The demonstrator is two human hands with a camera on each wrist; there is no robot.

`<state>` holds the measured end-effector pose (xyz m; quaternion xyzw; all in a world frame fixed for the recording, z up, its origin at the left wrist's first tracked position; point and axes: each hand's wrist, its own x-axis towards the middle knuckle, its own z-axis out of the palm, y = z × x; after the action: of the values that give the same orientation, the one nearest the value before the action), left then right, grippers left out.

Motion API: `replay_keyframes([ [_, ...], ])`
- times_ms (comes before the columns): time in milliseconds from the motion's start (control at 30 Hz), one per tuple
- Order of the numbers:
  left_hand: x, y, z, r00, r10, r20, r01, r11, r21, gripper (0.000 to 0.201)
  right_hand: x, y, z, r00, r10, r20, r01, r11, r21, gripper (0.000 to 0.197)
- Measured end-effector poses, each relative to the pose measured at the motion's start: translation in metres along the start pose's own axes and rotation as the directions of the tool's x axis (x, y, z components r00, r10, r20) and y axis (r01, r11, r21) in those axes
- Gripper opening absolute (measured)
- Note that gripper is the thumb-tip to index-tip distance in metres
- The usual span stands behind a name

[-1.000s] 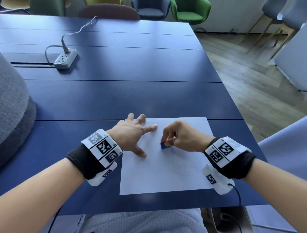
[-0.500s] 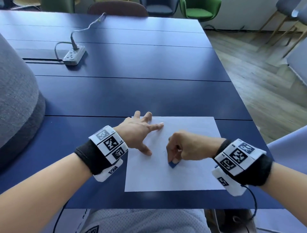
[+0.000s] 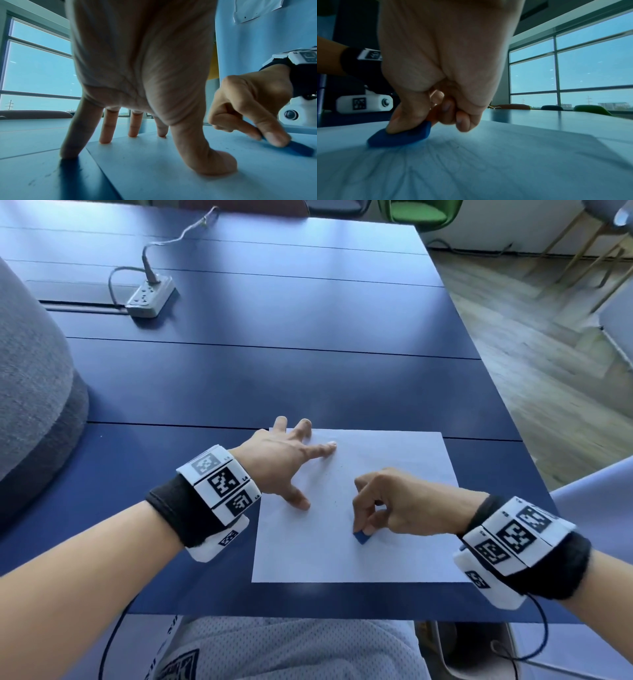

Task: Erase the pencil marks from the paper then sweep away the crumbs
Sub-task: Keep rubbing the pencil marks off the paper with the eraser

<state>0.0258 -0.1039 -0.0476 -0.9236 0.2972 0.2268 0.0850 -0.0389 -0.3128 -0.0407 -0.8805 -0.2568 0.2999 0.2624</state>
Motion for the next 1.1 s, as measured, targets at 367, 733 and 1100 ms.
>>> replay_keyframes([
  [367, -0.001, 0.000, -0.001, 1.000, 0.012, -0.006, -0.012, 1.000, 0.006, 0.106, -0.011, 0.007, 0.001, 0.997, 0.063, 0.042, -0.062, 0.998, -0.031, 0.020],
  [733, -0.005, 0.018, 0.006, 0.997, -0.009, 0.079, 0.012, 0.999, -0.039, 0.128, 0.018, 0.022, -0.014, 0.914, 0.166, -0.371, -0.150, 0.986, 0.070, 0.009],
  [1100, -0.003, 0.022, 0.008, 0.993, -0.006, 0.121, 0.015, 0.997, -0.075, 0.129, 0.012, 0.025, -0.006, 0.911, 0.176, -0.373, -0.137, 0.982, 0.127, 0.012],
])
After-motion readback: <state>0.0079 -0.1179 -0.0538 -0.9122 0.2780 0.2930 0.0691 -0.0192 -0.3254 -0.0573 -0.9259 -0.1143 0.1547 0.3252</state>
